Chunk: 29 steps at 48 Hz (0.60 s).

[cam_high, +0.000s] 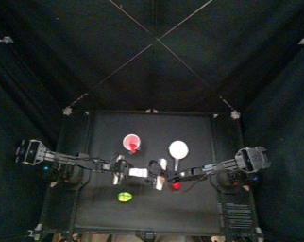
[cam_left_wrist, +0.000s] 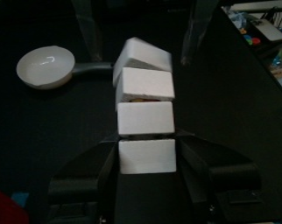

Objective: Hand over sushi roll

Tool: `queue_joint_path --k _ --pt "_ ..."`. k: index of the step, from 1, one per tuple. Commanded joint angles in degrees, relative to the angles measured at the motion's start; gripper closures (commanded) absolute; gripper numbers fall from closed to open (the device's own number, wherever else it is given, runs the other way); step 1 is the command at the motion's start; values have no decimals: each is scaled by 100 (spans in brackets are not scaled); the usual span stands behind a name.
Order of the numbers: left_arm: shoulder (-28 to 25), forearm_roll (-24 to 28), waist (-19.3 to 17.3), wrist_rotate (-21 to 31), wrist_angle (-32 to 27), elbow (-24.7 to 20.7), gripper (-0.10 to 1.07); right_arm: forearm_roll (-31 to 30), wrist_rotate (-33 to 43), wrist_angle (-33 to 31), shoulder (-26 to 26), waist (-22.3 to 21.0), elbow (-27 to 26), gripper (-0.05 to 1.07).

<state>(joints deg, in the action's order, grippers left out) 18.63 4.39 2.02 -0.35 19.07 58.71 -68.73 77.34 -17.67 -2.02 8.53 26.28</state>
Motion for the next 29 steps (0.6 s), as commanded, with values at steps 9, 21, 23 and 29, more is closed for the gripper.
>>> queue_joint_path --k 9,21,23,29 --pt "0 9 -114 0 97 -123 50 -18 -35 62 -88 0 -185 1" --pt "-18 0 -123 -9 193 -158 50 -18 -18 79 70 -44 -272 1" --pt "-44 9 -123 -9 255 -158 50 -18 -18 79 114 -53 -316 1" --pt "-114 9 -123 -9 396 -158 50 -18 -53 79 202 -79 -396 2"
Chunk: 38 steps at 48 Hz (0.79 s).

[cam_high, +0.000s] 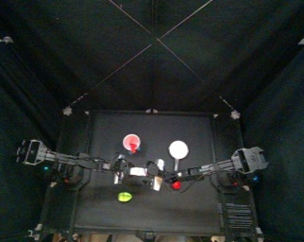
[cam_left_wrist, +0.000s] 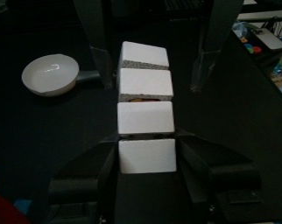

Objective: Hand over sushi roll

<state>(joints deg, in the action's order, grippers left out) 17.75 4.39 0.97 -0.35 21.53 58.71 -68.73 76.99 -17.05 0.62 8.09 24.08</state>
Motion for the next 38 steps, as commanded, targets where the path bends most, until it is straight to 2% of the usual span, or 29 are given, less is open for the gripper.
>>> queue_joint_path --k 1,14,34,38 --pt "-35 9 -18 -9 176 -158 50 -18 -18 18 -53 -44 -185 2" --pt "-53 18 -26 -9 211 -167 50 -35 -35 62 44 -88 -237 6" --pt "-44 18 -35 -9 211 -158 50 -62 -18 62 35 -158 -255 33" --pt "-53 18 -35 -9 211 -158 49 -62 -9 62 26 -167 -255 36"
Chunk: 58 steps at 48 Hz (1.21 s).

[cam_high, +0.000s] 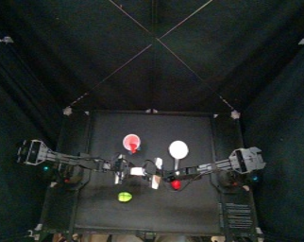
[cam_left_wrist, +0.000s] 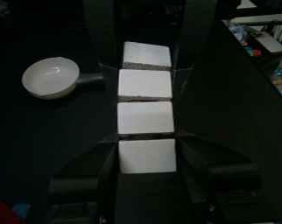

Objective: Hand over sushi roll

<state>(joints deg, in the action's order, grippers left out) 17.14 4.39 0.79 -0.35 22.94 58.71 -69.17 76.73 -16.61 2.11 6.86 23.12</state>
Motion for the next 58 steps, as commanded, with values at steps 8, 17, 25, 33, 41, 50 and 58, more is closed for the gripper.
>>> queue_joint_path --k 8,17,25,33,41,50,58 --pt "9 18 -18 -9 70 -167 46 -18 0 18 -132 -44 -158 36" --pt "18 9 -35 0 79 -167 29 -18 0 18 -132 -35 -158 36" --pt "18 -53 -44 18 114 -158 8 -9 0 26 -149 -44 -132 36" --pt "26 -114 -53 0 246 -123 -2 0 0 26 -158 -35 -123 36" --pt "26 -114 -62 0 255 -114 -3 0 0 18 -158 -44 -114 36" --pt "26 -105 -62 0 264 -105 -3 0 0 18 -167 -44 -105 36" --pt "44 -114 -62 0 264 -97 -3 18 44 -9 -185 -44 -53 36"
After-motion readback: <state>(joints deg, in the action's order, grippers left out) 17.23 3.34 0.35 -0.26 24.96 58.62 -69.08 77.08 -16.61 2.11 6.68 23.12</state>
